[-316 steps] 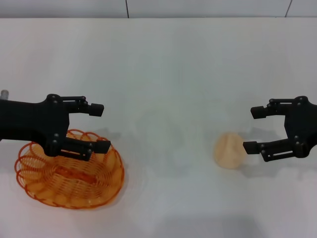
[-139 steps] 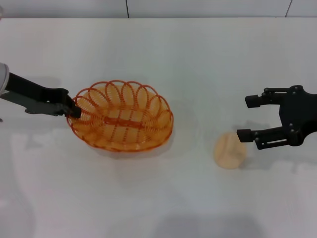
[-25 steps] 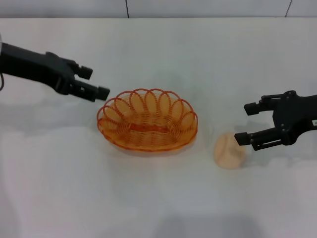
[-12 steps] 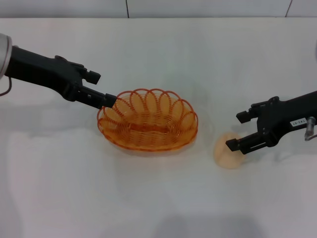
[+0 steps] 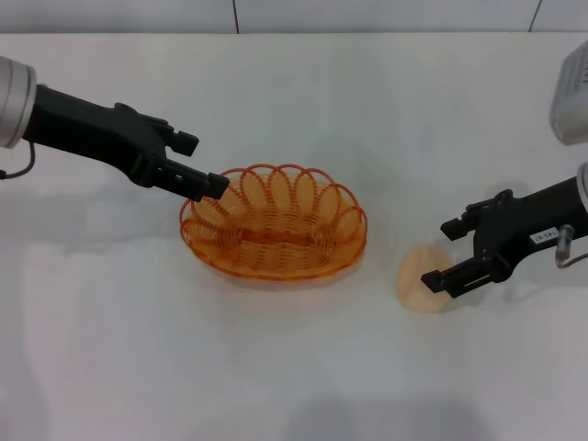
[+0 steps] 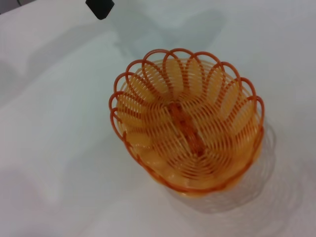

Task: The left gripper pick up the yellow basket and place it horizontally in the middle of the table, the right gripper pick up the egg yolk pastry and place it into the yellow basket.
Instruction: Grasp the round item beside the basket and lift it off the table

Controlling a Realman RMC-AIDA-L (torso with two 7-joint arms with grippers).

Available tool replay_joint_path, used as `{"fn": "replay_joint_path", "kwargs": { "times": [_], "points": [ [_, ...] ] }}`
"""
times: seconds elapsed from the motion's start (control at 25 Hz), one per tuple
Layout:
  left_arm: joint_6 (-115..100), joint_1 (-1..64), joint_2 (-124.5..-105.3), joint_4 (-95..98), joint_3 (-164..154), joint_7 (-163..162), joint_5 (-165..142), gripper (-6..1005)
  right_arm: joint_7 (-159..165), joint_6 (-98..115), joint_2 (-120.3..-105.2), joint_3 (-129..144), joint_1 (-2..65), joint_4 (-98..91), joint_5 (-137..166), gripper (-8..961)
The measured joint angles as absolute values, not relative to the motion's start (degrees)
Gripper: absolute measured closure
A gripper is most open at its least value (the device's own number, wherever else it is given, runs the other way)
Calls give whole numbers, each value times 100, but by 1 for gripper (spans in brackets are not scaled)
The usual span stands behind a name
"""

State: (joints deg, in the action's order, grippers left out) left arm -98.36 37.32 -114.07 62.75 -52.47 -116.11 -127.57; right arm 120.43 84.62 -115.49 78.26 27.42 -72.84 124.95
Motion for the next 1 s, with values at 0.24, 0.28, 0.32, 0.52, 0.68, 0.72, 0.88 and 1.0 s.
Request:
{"fn": "replay_joint_path", "kwargs": {
  "times": [0.24,0.28,0.32,0.52,0.68,0.72,0.88,1.0],
  "points": [
    [-9828,3743,-11443,6275,-5240,-11652,-12767,108,12049,8359,-11549,7971,2749,-7272,12499,112],
    [-9827,3743,-11445,6275,-5240,-11653,-12767,108,12050,8339,-11549,7997,2745,-7266,12499,112],
    [-9826,3742,-11447,6273,-5239,-11653,-12768,108,12050,8319,-11549,8025,2739,-7261,12500,112],
    [-9825,3728,-11452,6257,-5231,-11655,-12761,109,12058,8181,-11549,8135,2753,-7139,12514,113],
    [-9826,3707,-11460,6253,-5225,-11664,-12755,109,12058,8118,-11549,8216,2761,-7101,12516,113],
    [-9827,3704,-11461,6252,-5223,-11664,-12750,109,12058,8112,-11549,8231,2761,-7100,12516,123],
    [-9837,3700,-11461,6250,-5214,-11664,-12734,109,12059,8096,-11549,8244,2761,-7080,12516,227],
    [-9844,3700,-11461,6248,-5218,-11668,-12734,109,12059,8085,-11549,8244,2760,-7075,12516,354]
  ]
}}
